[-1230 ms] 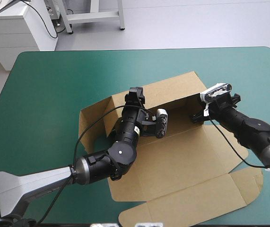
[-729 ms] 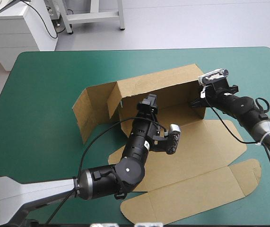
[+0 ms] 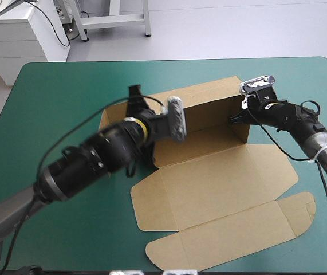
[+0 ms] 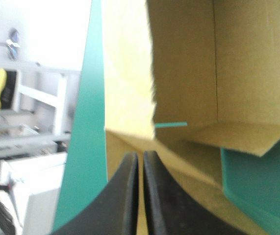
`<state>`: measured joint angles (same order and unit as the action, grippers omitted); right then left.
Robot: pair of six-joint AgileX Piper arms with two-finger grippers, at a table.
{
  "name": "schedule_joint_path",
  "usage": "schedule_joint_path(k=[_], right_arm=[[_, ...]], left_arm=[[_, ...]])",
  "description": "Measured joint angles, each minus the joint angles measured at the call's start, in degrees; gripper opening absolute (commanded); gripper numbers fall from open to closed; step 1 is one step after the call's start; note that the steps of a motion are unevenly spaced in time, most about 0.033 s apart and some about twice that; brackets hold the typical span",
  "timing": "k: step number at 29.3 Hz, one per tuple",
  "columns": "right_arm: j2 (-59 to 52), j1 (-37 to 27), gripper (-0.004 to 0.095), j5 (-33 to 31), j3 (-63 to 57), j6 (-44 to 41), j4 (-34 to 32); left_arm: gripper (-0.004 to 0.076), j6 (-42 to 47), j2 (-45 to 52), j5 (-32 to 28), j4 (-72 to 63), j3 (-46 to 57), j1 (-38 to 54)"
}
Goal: Fold the box
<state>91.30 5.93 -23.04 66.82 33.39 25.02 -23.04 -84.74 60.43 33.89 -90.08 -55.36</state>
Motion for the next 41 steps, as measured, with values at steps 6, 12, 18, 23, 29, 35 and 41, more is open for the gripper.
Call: schedule_joint_path(k=[6, 12, 18, 23, 29, 35, 41], right_arm=[[0.0, 0.0, -0.0015, -1.25, 0.16, -0.54, -0.39], [0.0, 0.0, -0.0015, -2.08, 0.33, -0.57, -1.2], [-0.06, 0.0, -0.0015, -2.21, 0.33, -0.7, -1.34], [0.02, 0.0, -0.0015, -3.38, 1.33, -2.56, -1.55], [3.64, 0.0, -0.0015, -16.18, 10.97, -10.67, -8.21], [11.17, 0.0, -0.0015, -35.81, 27.78, -20.41, -14.01], [12.25, 0.0, -0.0015, -46.49, 33.62, -25.17, -15.0]], left_arm=[[0.0004, -5.34, 0.59, 6.47, -21.13, -7.51, 23.57], [-0.0008, -5.63, 1.2, 7.81, -37.33, -7.79, 42.0], [-0.0008, -5.69, 1.25, 8.83, -49.11, -6.21, 57.06], [-0.0008, -5.69, 1.3, 10.85, -51.22, -0.77, 63.42], [-0.0008, -5.58, 1.3, 10.94, -54.02, 7.24, 64.87], [-0.0008, -5.71, 1.3, 10.78, -56.48, 12.9, 64.87], [-0.0008, -5.74, 1.34, 10.02, -55.83, 13.81, 64.87]])
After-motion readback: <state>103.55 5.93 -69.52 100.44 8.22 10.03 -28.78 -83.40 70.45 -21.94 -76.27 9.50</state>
